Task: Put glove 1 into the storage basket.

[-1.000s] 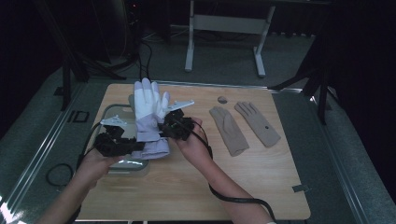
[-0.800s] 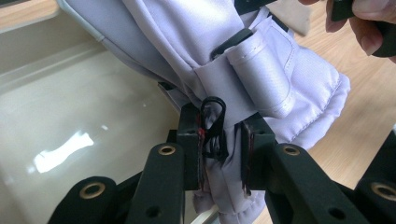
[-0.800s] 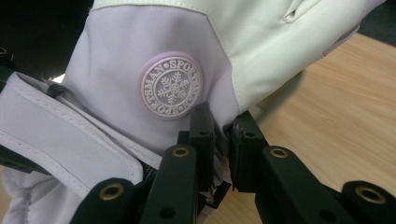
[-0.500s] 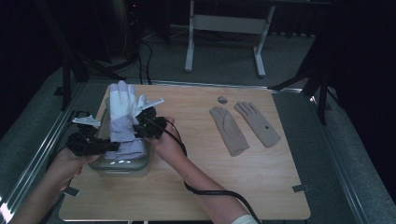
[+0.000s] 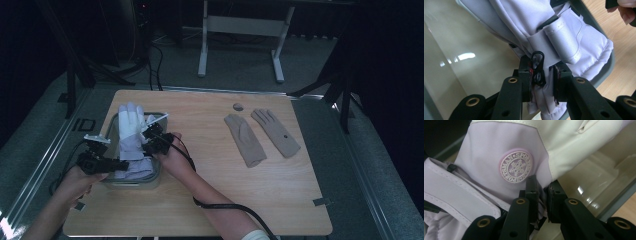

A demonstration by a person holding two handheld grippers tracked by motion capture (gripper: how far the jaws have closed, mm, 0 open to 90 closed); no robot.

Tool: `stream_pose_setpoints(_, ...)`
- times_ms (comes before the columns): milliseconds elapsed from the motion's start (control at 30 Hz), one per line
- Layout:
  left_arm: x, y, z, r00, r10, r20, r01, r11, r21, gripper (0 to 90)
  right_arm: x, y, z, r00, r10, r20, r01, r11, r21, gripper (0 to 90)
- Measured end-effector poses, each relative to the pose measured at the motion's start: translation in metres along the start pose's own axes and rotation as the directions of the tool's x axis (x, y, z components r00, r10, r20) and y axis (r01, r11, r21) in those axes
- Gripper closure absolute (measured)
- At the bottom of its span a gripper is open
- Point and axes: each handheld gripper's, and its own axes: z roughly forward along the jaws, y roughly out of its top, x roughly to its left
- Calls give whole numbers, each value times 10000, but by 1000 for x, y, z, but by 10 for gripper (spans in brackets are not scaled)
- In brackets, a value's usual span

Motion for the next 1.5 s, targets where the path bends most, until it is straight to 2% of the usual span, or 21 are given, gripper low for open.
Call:
stream_pose_setpoints(133,2,-2,5,9998,-75,169,74,9999,80,706,-4,-4,6,9996,228,-173,-221,9990,381,813)
stream_pose_setpoints(300,4,-3,12,9987,-492,103,489,9985,251,658,-10,-4,11,9993,285,-255,-266,9969,737,810)
stream_pose_setpoints(400,2,-1,15,9989,-418,-188,427,9979,496,631,-10,-3,15,9992,356,-162,-339,9948,956,808)
stream_pose_setpoints(500,-2,1,19,9969,-175,-766,233,9968,758,605,-8,-3,18,9997,258,-4,-256,9938,1083,806)
stream_pose_setpoints(567,-5,1,21,9950,-20,-997,115,9954,953,598,-8,-2,22,9997,246,40,-249,9908,1329,795)
stream_pose_setpoints(633,-5,2,22,9940,15,-1098,99,9947,1026,594,-7,-2,23,9998,199,91,-210,9897,1413,780)
stream_pose_setpoints(733,-5,1,22,9932,-15,-1164,130,9951,983,578,-6,-1,22,9997,113,203,-140,9904,1378,688)
stream_pose_setpoints(767,-7,1,21,9919,-26,-1274,135,9963,844,569,-6,0,21,9998,26,202,-53,9908,1351,652)
stream_pose_setpoints(800,-7,1,21,9909,-112,-1341,220,9966,792,527,-6,1,18,9996,-255,73,246,9940,1063,554)
stream_pose_setpoints(867,-8,1,21,9891,-131,-1469,245,9968,762,512,-6,2,14,9991,-427,77,418,9953,879,467)
stream_pose_setpoints(900,-9,0,21,9844,-21,-1758,147,9974,704,471,-7,3,13,9990,-456,12,453,9955,836,438)
stream_pose_setpoints(933,-10,0,20,9828,-17,-1849,140,9978,652,435,-8,4,10,9992,-390,-95,396,9964,748,432)
stream_pose_setpoints(1000,-10,-1,17,9849,-64,-1730,133,9992,383,425,-8,5,5,9982,-593,-12,593,9970,503,368)
stream_pose_setpoints(1033,-11,-2,13,9827,-55,-1852,92,9998,189,423,-9,5,3,9978,-664,-70,666,9970,393,363)
stream_pose_setpoints(1067,-12,-2,11,9824,-63,-1865,66,10000,11,423,-11,5,-1,9986,-497,-199,501,9986,176,339)
stream_pose_setpoints(1100,-14,-3,5,9824,-182,-1861,113,9992,-380,423,-11,5,-3,9986,-452,-272,452,9990,21,302)
stream_pose_setpoints(1200,-18,-3,-5,9818,-267,-1880,79,9949,-1002,423,-13,6,-10,9932,-682,-941,678,9977,-76,199)
stream_pose_setpoints(1233,-20,-3,-7,9825,-267,-1845,49,9930,-1178,429,-13,6,-12,9916,-784,-1028,776,9969,-126,181)
stream_pose_setpoints(1300,-25,-4,-9,9825,-214,-1848,-56,9895,-1444,448,-12,5,-15,9915,-936,-904,922,9956,-188,187)
stream_pose_setpoints(1367,-31,-4,-9,9857,-177,-1676,-105,9860,-1663,449,-12,5,-19,9887,-1127,-984,1117,9936,-154,162)
stream_pose_setpoints(1500,-46,-4,-7,9873,106,-1587,-421,9797,-1962,454,-13,1,-30,9865,-1338,-948,1293,9902,-522,159)
